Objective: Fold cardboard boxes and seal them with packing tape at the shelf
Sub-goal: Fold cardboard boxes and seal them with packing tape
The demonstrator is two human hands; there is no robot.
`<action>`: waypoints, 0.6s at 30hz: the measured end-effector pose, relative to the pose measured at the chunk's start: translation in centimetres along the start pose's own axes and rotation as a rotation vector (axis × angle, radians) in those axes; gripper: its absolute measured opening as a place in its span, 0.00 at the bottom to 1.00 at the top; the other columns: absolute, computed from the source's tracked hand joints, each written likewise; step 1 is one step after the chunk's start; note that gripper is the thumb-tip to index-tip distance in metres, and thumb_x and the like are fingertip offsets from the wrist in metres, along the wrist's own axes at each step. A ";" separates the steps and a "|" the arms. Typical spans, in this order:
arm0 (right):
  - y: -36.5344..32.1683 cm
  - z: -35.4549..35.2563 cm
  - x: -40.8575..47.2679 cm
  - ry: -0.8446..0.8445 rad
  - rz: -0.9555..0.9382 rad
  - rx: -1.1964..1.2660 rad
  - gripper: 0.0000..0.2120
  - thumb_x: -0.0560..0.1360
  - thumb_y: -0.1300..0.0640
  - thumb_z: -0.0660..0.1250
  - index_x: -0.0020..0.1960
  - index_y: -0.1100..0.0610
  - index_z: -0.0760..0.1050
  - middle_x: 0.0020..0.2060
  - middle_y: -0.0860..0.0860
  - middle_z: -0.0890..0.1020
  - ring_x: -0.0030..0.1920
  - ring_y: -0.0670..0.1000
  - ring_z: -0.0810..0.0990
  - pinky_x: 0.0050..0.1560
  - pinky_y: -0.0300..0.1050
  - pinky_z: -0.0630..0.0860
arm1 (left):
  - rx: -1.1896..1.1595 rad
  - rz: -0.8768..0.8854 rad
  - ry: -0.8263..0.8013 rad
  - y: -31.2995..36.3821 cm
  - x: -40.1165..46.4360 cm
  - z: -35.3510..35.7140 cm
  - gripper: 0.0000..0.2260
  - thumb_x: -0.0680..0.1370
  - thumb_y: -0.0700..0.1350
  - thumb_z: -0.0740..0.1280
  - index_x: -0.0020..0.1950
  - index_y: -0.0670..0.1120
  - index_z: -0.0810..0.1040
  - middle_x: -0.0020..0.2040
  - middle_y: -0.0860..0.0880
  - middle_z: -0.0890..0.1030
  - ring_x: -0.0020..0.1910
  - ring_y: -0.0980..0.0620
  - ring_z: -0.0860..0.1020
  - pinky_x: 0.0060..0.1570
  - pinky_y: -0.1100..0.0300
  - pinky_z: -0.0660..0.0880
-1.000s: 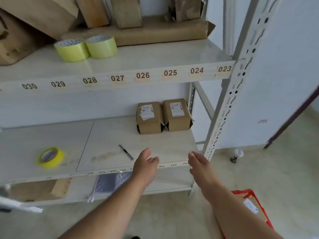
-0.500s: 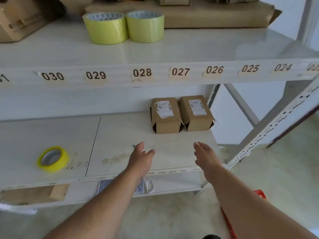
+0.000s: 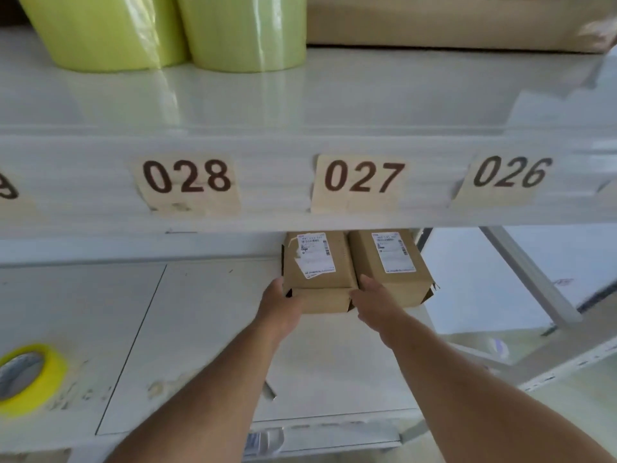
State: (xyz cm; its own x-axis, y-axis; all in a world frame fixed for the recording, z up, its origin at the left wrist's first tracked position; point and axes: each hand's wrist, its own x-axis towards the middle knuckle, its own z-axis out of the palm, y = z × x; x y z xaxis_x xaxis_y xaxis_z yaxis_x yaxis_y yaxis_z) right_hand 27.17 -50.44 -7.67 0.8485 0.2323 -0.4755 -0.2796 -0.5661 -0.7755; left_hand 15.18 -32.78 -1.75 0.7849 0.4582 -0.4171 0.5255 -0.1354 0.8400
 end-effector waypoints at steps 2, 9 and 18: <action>0.7 0.2 3.0 -0.032 -0.020 -0.004 0.26 0.66 0.40 0.62 0.61 0.47 0.73 0.56 0.44 0.75 0.54 0.50 0.74 0.66 0.57 0.78 | -0.018 0.001 -0.030 -0.1 2.0 0.7 0.14 0.75 0.42 0.66 0.59 0.54 0.76 0.56 0.54 0.82 0.50 0.58 0.79 0.45 0.61 0.73; -2.3 1.2 -1.0 -0.099 -0.067 0.039 0.05 0.78 0.59 0.65 0.49 0.50 0.78 0.40 0.49 0.77 0.40 0.50 0.72 0.42 0.45 0.69 | -0.100 0.027 -0.100 -0.8 3.5 0.3 0.17 0.71 0.45 0.67 0.59 0.57 0.81 0.54 0.55 0.85 0.55 0.53 0.81 0.52 0.57 0.76; -4.8 7.8 -12.3 -0.180 -0.085 0.112 0.24 0.71 0.48 0.67 0.67 0.47 0.77 0.55 0.45 0.83 0.56 0.49 0.80 0.54 0.44 0.74 | -0.123 -0.007 -0.059 -5.1 -6.1 -10.3 0.28 0.72 0.47 0.66 0.73 0.60 0.73 0.63 0.60 0.82 0.64 0.59 0.79 0.69 0.52 0.74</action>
State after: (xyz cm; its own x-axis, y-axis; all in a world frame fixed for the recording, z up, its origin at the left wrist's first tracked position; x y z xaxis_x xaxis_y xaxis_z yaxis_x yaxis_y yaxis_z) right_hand 14.58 -44.37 -1.33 0.7800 0.4188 -0.4651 -0.2670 -0.4495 -0.8524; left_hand 4.40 -25.85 0.09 0.8012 0.4059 -0.4396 0.4894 -0.0220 0.8718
